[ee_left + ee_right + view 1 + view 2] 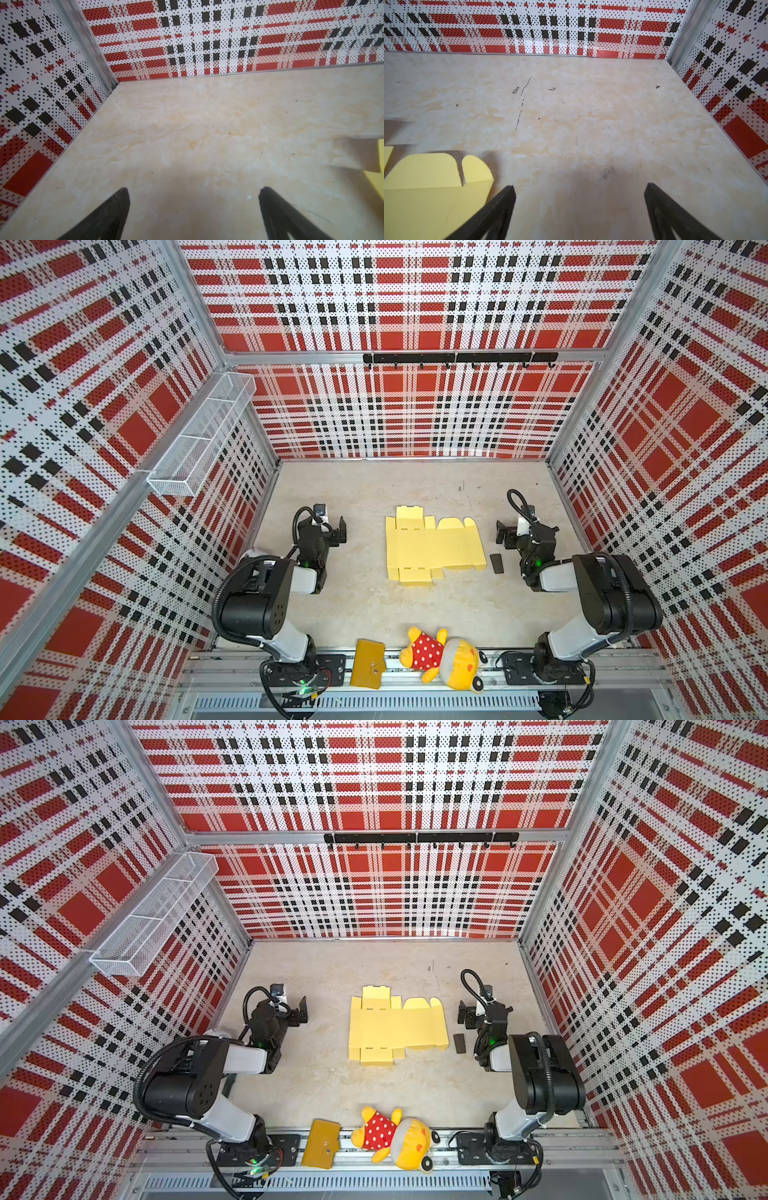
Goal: Fold the paper box
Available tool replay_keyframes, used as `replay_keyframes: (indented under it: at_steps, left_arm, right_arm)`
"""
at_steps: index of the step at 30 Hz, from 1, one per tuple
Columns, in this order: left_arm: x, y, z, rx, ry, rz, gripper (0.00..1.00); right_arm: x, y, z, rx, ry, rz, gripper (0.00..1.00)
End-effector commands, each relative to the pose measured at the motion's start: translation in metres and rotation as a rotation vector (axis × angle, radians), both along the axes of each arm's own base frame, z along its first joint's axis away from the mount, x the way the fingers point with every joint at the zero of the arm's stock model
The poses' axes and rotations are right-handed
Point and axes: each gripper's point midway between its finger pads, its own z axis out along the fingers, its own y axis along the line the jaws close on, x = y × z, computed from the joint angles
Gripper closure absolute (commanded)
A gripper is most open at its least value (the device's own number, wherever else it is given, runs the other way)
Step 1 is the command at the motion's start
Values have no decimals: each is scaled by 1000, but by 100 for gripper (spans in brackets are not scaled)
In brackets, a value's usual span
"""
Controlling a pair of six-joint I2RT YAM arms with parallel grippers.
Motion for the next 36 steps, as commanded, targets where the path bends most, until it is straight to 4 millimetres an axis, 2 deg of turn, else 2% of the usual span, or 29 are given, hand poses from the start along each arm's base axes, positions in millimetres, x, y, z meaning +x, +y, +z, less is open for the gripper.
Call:
replay_keyframes:
  at_steps: [1, 36]
  left_arm:
    - [6, 0, 12, -14, -50, 5, 0]
    - [1, -2, 14, 20, -53, 38, 1]
  right_arm:
    - [9, 1, 22, -16, -74, 2, 0]
    - [8, 1, 22, -16, -75, 3, 0]
